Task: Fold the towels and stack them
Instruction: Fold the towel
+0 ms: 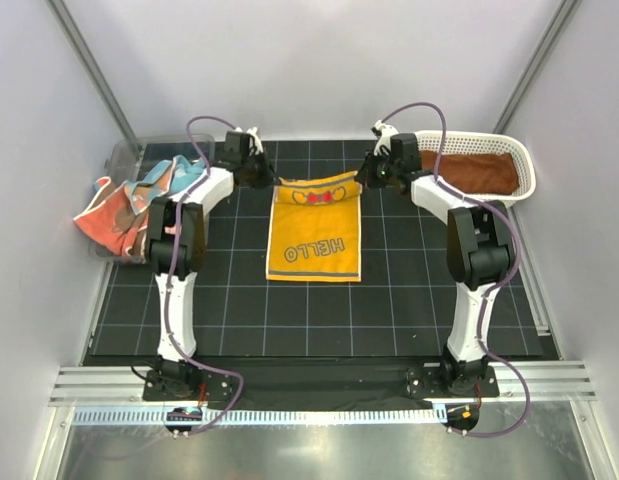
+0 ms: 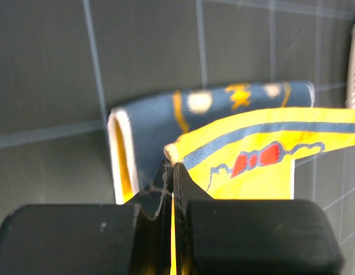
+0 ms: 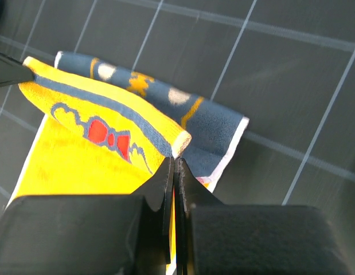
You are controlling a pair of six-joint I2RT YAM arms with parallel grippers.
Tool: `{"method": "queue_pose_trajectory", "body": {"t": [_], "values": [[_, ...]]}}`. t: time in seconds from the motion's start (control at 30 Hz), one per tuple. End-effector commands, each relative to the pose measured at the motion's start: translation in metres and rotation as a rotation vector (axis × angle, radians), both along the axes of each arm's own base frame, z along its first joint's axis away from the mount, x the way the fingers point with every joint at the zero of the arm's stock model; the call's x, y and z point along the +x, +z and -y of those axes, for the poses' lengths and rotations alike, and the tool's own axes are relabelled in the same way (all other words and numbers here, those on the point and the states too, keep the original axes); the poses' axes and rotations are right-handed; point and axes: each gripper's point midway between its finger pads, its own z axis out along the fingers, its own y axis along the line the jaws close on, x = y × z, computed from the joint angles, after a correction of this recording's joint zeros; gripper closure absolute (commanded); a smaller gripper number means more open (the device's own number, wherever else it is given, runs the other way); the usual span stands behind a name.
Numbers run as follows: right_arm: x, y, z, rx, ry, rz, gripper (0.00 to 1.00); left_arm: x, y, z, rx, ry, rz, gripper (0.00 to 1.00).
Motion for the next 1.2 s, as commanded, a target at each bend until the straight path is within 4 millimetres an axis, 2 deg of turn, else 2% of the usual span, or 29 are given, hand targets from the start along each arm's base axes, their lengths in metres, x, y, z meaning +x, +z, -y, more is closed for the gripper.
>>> {"method": "queue_pose_trajectory", "body": {"t": [0.0, 0.03, 0.07, 0.1, 0.13, 0.17, 0.2, 0.27, 0.3, 0.33, 0.4, 0.43, 0.47, 0.5, 0.53, 0.63, 0.67, 0.8, 0.93, 1.17], "values": [[-0.011, 0.058, -0.005, 0.041, 0.031, 0.120, 0.99, -0.011, 0.058, 0.002, -0.041, -0.015, 0.123, 1.00], [-0.017, 0.064, -0.005, 0.046, 0.034, 0.125, 0.99, -0.018, 0.056, 0.002, -0.050, -0.016, 0.112, 1.00], [-0.026, 0.051, -0.006, 0.043, 0.039, 0.090, 0.99, -0.024, 0.066, 0.002, -0.056, -0.017, 0.129, 1.00], [-0.033, 0.047, -0.005, 0.052, 0.036, 0.071, 0.99, -0.036, 0.051, 0.001, -0.047, -0.017, 0.093, 1.00], [-0.040, 0.054, -0.006, 0.064, 0.040, 0.082, 0.99, -0.042, 0.050, 0.004, -0.044, -0.023, 0.098, 1.00], [-0.053, 0.039, -0.004, 0.067, 0.039, 0.046, 0.99, -0.047, 0.057, 0.004, -0.045, -0.021, 0.109, 1.00], [-0.059, 0.037, -0.005, 0.080, 0.039, 0.036, 0.99, -0.059, 0.043, 0.003, -0.036, -0.024, 0.074, 1.00], [-0.074, 0.031, -0.005, 0.085, 0.040, 0.018, 0.99, -0.070, 0.040, 0.006, -0.030, -0.031, 0.065, 1.00], [-0.079, 0.029, -0.006, 0.086, 0.044, 0.010, 0.99, -0.078, 0.031, 0.005, -0.024, -0.031, 0.043, 1.00], [-0.087, 0.022, -0.006, 0.087, 0.042, -0.016, 0.99, -0.082, 0.028, 0.005, -0.022, -0.029, 0.032, 1.00], [-0.095, 0.026, -0.007, 0.094, 0.045, -0.016, 0.99, -0.089, 0.029, 0.007, -0.027, -0.033, 0.029, 1.00], [-0.100, 0.025, -0.009, 0.100, 0.049, -0.020, 0.99, -0.095, 0.023, 0.005, -0.021, -0.034, 0.014, 1.00], [-0.107, 0.021, -0.010, 0.099, 0.051, -0.034, 0.99, -0.098, 0.022, 0.005, -0.013, -0.031, 0.015, 1.00], [-0.110, 0.024, -0.011, 0.102, 0.050, -0.027, 0.99, -0.101, 0.029, 0.006, -0.014, -0.030, 0.027, 1.00], [-0.118, 0.019, -0.016, 0.104, 0.060, -0.044, 0.99, -0.107, 0.024, 0.005, -0.002, -0.025, 0.015, 1.00], [-0.129, 0.015, -0.024, 0.098, 0.069, -0.049, 0.99, -0.118, 0.021, -0.004, 0.061, 0.019, -0.015, 1.00], [-0.135, 0.007, -0.025, 0.100, 0.065, -0.071, 0.99, -0.125, 0.015, -0.006, 0.070, 0.017, -0.036, 1.00], [-0.148, 0.001, -0.027, 0.105, 0.060, -0.076, 0.99, -0.136, 0.010, -0.013, 0.101, 0.032, -0.038, 1.00], [-0.156, 0.001, -0.021, 0.091, 0.051, -0.069, 0.99, -0.140, 0.014, -0.018, 0.118, 0.041, -0.022, 1.00], [-0.163, 0.016, -0.015, 0.079, 0.040, -0.035, 0.99, -0.139, 0.045, -0.019, 0.099, 0.051, 0.044, 1.00]]}}
